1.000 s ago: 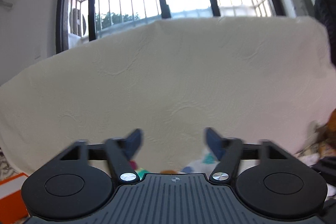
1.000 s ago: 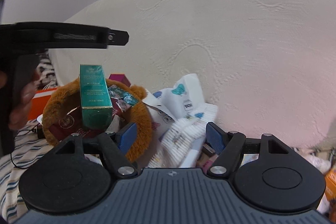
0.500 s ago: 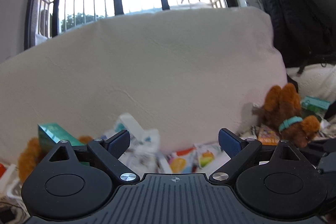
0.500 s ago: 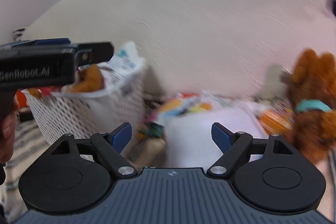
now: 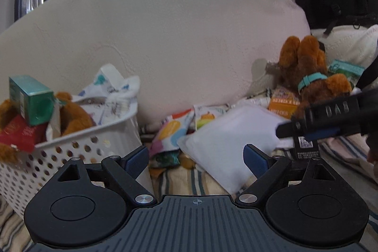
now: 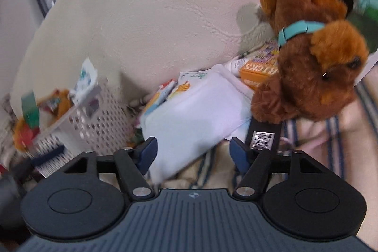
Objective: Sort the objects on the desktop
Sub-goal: 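Withdraw both open grippers from the basket toward the white mesh bag, then grasp a corner of the white mesh bag with the right gripper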
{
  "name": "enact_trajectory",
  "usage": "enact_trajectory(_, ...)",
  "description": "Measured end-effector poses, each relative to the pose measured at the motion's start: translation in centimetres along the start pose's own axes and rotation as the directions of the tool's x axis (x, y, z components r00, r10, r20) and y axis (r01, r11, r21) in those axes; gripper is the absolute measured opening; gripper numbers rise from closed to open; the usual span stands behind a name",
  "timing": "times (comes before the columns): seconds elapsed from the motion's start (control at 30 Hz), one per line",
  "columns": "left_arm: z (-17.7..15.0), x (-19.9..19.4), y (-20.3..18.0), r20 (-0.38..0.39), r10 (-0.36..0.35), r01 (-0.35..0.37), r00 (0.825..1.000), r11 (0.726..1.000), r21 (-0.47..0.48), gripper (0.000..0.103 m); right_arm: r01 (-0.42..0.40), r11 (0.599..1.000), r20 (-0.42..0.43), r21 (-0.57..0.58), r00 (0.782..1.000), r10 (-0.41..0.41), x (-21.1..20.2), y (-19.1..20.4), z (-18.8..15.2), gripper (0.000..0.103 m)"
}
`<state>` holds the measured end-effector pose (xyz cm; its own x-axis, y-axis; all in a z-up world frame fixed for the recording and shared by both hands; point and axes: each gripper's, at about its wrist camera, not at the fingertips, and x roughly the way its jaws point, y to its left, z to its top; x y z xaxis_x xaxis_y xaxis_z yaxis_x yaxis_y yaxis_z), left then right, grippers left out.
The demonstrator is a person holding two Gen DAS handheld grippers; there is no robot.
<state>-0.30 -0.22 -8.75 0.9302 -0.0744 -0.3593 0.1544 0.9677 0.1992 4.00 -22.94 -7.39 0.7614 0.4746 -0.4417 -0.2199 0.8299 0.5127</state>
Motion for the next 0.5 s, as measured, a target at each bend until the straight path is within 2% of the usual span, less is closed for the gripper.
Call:
enact_trajectory(0.27,-0.9,3.0,-1.1,-0.081,-0.047,0.046,0.996,0.999,-0.016,0.093,-0.024,0.987,-0.047,0.156,0.998,0.031,3.4,-2.7,1.2,0.071)
enact_trajectory(0.5,-1.7,6.6,-0.5,-0.203,-0.052,0.037,0.978,0.996,-0.077,0.092,-0.045,0.982,-0.044,0.183,0.998,0.054,5.3,-3.9,1.7,0.068)
